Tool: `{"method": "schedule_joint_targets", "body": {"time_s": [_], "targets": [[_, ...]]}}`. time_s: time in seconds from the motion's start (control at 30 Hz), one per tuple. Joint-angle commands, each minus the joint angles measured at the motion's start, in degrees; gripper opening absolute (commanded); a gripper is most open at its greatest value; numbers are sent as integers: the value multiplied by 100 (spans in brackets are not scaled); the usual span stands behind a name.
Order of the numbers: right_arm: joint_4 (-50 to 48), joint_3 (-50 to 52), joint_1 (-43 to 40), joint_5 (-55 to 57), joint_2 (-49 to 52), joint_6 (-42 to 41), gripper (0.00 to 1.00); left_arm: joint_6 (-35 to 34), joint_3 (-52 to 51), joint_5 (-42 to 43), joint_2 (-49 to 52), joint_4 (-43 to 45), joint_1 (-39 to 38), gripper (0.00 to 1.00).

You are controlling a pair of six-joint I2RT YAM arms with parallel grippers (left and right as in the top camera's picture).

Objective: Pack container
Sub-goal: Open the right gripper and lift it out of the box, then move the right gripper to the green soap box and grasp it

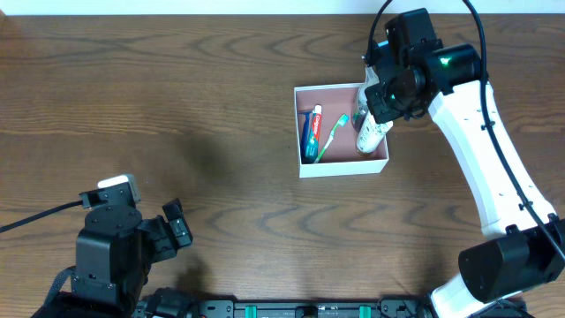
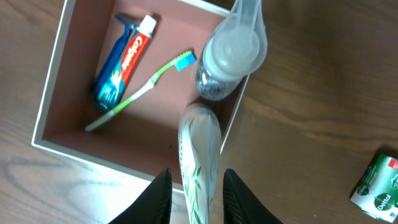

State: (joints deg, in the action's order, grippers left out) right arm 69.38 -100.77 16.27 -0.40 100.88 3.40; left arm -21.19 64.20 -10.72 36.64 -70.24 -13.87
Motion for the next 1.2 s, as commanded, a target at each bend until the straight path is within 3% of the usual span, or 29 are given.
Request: {"method": "schedule_joint_targets", "body": {"time_s": [0.0,0.37,0.57,0.63,0.83,1.03,1.17], "targets": [[-96,-114,28,0,48,-125,29,-55,-4,-46,0,-7,35,98],[-81,-621,-107,4,-33,-337,52,-55,-4,-44,0,-4,35,98],[177,-1427,-533,420,-306,-385,83,-55,-4,-44,0,-4,35,98],[420,-1534,-820,525,-413,-382,99,-55,-4,-44,0,-4,35,98],[1150,-1497,-2153,446,-516,-654,99,-55,-4,-44,0,-4,35,98],[997,-1062,-3263,-382,-474,522,99,-55,-4,-44,0,-4,35,98],[490,-470,-3598,-398,-402,654,99,-55,-4,-44,0,-4,35,98]]}}
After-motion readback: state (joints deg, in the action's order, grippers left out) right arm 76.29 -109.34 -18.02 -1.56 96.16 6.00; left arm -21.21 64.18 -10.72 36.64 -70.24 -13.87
